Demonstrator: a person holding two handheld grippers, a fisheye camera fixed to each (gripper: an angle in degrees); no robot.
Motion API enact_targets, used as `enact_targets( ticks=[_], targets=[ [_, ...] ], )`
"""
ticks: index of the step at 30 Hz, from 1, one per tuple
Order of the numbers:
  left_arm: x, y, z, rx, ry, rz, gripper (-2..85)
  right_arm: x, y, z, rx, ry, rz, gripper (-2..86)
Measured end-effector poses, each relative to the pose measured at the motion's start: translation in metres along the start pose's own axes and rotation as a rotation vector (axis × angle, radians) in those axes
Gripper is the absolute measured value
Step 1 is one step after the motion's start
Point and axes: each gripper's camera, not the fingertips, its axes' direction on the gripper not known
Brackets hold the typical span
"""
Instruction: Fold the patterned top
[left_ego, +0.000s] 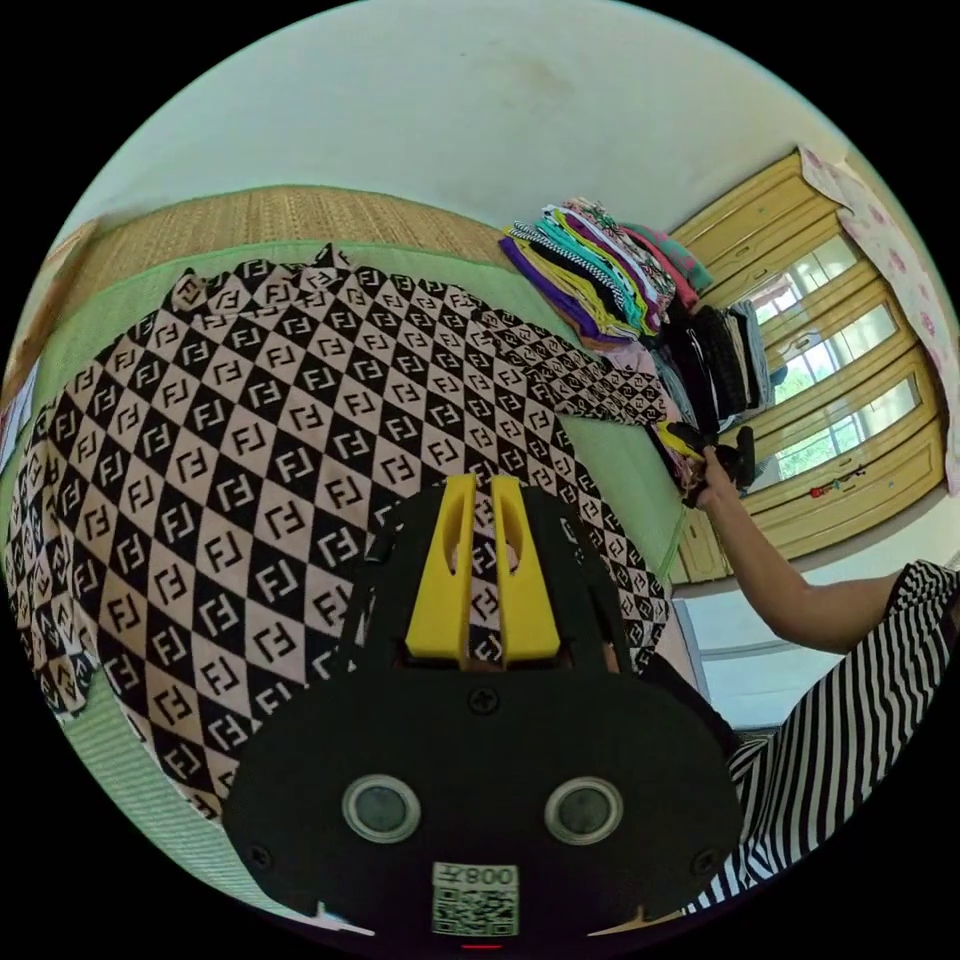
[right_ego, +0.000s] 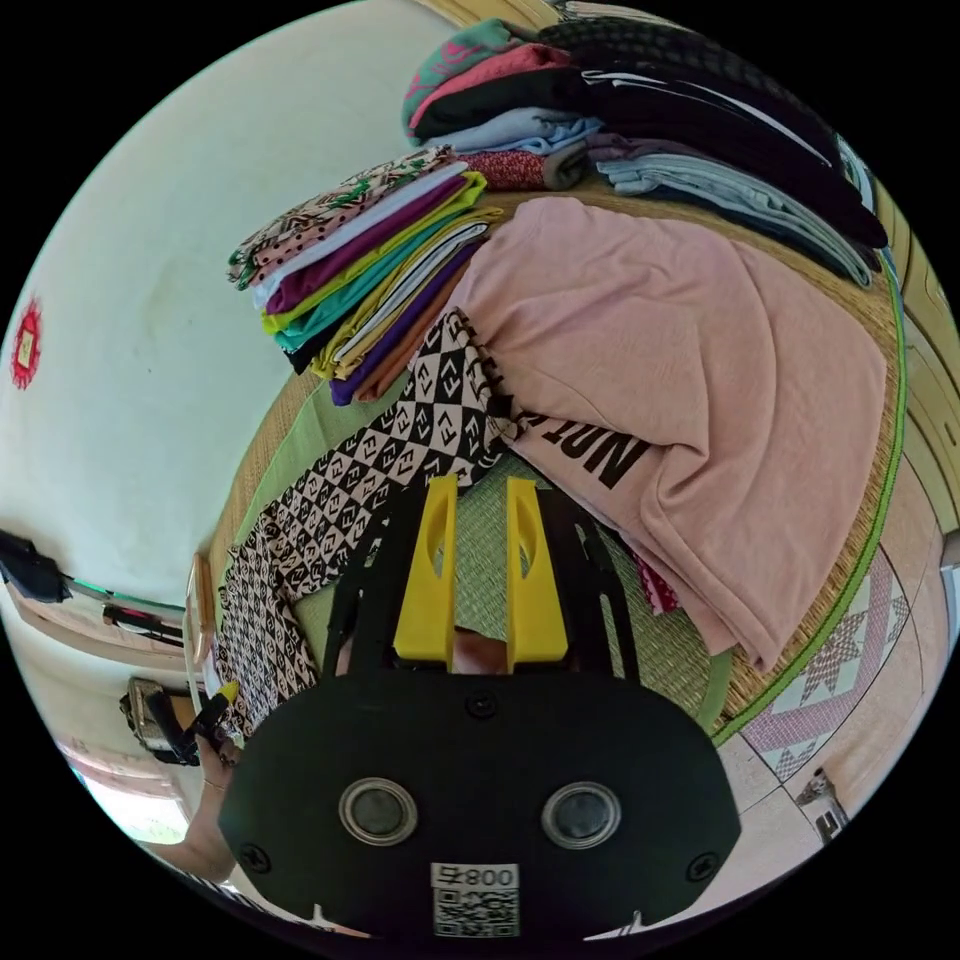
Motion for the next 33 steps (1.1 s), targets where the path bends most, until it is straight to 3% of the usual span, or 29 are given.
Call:
enact_targets(
  ticks=[12, 18, 22, 27, 33],
  targets=[
    [0.056, -0.062, 0.099, -0.088, 0.154, 0.117, 2.9, 0.033, -0.015, 0.016, 0.051, -0.125, 0.117, 4.7],
    [0.059, -0.073, 0.119, -0.083, 0.216, 0.09, 3.6, 0.019, -0.002, 0.001, 0.115, -0.219, 0.048, 2.6],
    [0.069, -0.09, 0.119, -0.015, 0.33, 0.084, 5.6, -0.048, 0.025, -0.021, 0.157, -0.355, -0.156, 2.1],
    [0.082, -0.117, 0.114, 0.044, 0.45, 0.093, 9.7, -0.167, 0.09, -0.008, 0.051, -0.437, -0.48, 1.9],
    [0.095, -0.148, 0.104, 0.047, 0.302, 0.159, 11.8, -0.258, 0.16, 0.036, -0.083, -0.371, -0.717, 1.8]
  ],
)
